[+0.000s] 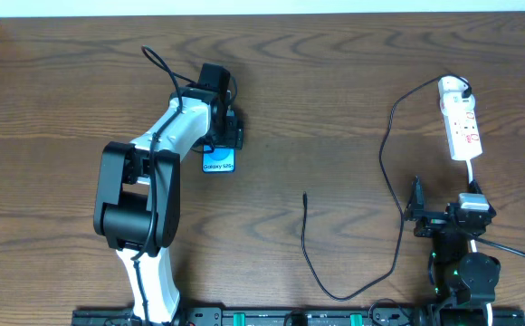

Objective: Plug charger to phone and switch on socket
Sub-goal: 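Close the left gripper on the phone's top end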

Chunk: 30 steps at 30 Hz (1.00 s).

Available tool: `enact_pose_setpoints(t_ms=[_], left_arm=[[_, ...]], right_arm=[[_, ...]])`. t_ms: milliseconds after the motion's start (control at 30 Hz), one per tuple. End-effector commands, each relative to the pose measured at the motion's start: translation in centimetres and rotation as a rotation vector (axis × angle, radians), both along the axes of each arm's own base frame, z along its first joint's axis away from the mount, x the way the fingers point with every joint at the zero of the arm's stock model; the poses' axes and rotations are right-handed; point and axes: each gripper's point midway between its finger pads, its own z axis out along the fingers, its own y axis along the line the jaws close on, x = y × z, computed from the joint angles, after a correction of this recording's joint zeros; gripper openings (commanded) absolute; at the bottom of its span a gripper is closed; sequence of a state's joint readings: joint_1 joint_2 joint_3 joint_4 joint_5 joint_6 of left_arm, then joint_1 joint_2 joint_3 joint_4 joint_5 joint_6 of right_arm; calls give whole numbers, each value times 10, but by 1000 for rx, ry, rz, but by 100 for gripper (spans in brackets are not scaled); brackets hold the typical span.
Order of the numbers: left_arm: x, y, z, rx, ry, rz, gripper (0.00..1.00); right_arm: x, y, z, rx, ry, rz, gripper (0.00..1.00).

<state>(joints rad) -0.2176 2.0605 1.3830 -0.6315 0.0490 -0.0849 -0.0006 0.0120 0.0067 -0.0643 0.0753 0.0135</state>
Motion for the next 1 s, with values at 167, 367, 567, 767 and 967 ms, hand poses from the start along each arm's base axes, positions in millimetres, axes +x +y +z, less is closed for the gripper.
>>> enact_pose_setpoints(t_ms=[167,367,567,767,967], left_arm=[[-24,3,-26,3,100,2,76],[-24,3,-26,3,100,2,75],[-24,3,-26,3,100,2,75],[-24,3,-26,3,100,2,71],[-24,3,-26,3,100,2,65]], right_arm=[[0,2,0,-11,-2,9,99],[0,2,0,-11,-1,9,99],[0,2,0,-11,-1,9,99],[0,2,0,-11,-1,9,99],[0,2,0,-11,-1,9,99]])
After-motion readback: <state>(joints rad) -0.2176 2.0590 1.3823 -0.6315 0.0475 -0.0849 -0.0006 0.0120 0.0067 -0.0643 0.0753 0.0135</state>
